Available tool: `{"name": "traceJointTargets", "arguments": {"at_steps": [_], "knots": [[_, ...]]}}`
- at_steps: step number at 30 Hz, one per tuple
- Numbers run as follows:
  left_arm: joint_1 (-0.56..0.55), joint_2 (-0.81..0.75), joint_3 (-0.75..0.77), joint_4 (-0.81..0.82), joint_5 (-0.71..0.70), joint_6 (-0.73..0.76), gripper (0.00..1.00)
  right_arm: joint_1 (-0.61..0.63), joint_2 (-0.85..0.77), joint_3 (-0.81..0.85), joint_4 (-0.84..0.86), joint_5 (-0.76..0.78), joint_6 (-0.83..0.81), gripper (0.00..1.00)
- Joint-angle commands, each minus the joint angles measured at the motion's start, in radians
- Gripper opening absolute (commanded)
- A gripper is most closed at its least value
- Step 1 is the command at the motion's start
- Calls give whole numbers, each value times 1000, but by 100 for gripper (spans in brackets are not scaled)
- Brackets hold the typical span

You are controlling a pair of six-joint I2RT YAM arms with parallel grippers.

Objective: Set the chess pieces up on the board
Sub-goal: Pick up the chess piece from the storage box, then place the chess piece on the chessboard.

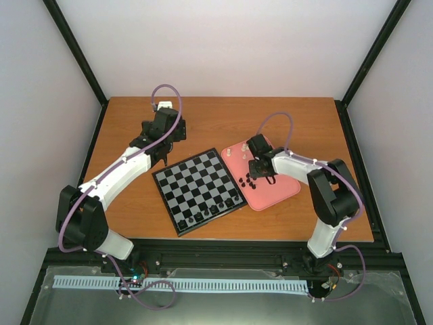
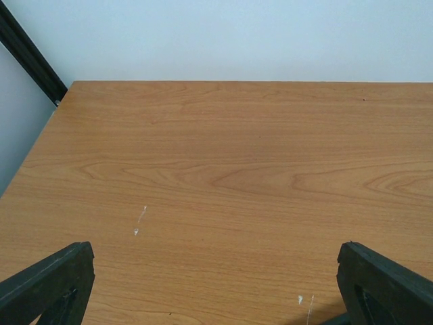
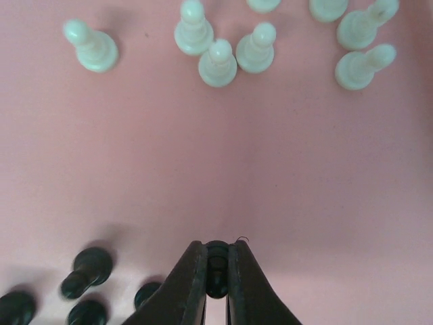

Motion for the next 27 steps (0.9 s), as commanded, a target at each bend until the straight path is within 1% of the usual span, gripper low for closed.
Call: {"name": "traceJointTargets", "arguments": {"at_steps": [1, 6, 9, 12, 22, 27], "knots": [[-9, 5, 41, 21, -12, 19, 100, 2, -124, -4, -21, -49, -5, 4], [-9, 17, 46, 16, -25, 18, 100, 113, -203, 3, -61, -68, -17, 4], [-9, 25, 52, 12, -33, 20, 100, 194, -208, 5, -65, -71, -10, 4], [-9, 33, 59, 6, -31, 17, 100, 245, -187, 13, -68, -70, -2, 4], [-9, 29, 56, 4, -29, 17, 100, 313, -139, 8, -66, -125, 20, 5], [-9, 34, 54, 6, -27, 17, 100, 326, -119, -1, -46, -174, 26, 5]]}}
